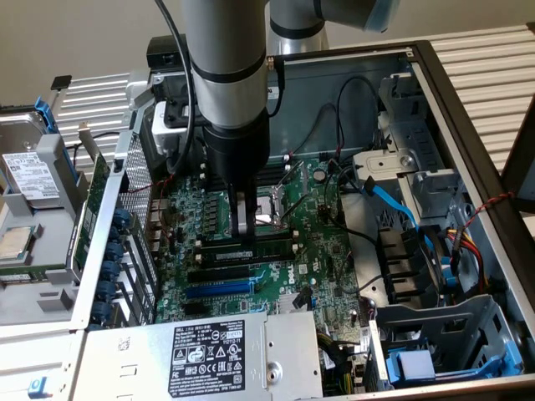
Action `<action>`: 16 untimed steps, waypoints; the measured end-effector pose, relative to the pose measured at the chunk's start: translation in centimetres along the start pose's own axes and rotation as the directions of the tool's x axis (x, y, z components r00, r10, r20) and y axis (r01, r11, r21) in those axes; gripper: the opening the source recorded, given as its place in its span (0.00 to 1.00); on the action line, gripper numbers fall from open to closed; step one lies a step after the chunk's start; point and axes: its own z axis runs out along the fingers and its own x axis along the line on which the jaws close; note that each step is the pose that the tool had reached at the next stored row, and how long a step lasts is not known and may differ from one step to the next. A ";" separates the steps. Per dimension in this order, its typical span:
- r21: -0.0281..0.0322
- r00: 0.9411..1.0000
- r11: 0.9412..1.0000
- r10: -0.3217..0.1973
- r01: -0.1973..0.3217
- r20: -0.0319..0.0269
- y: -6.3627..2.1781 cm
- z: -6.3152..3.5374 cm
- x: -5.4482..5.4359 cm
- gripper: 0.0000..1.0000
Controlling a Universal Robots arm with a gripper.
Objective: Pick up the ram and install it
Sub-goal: 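Press down the ram until it locks into place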
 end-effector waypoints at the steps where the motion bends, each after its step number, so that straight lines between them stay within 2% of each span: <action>1: 0.000 1.000 1.000 0.000 0.000 0.000 0.00 0.01 0.0 0.11; 11: 0.000 1.000 1.000 0.000 0.000 0.000 0.02 0.12 0.0 0.11; 14: 0.001 1.000 1.000 0.000 0.000 0.002 0.02 -0.15 0.0 0.11; 16: 0.000 1.000 1.000 0.000 0.000 0.000 0.03 -0.54 0.0 0.11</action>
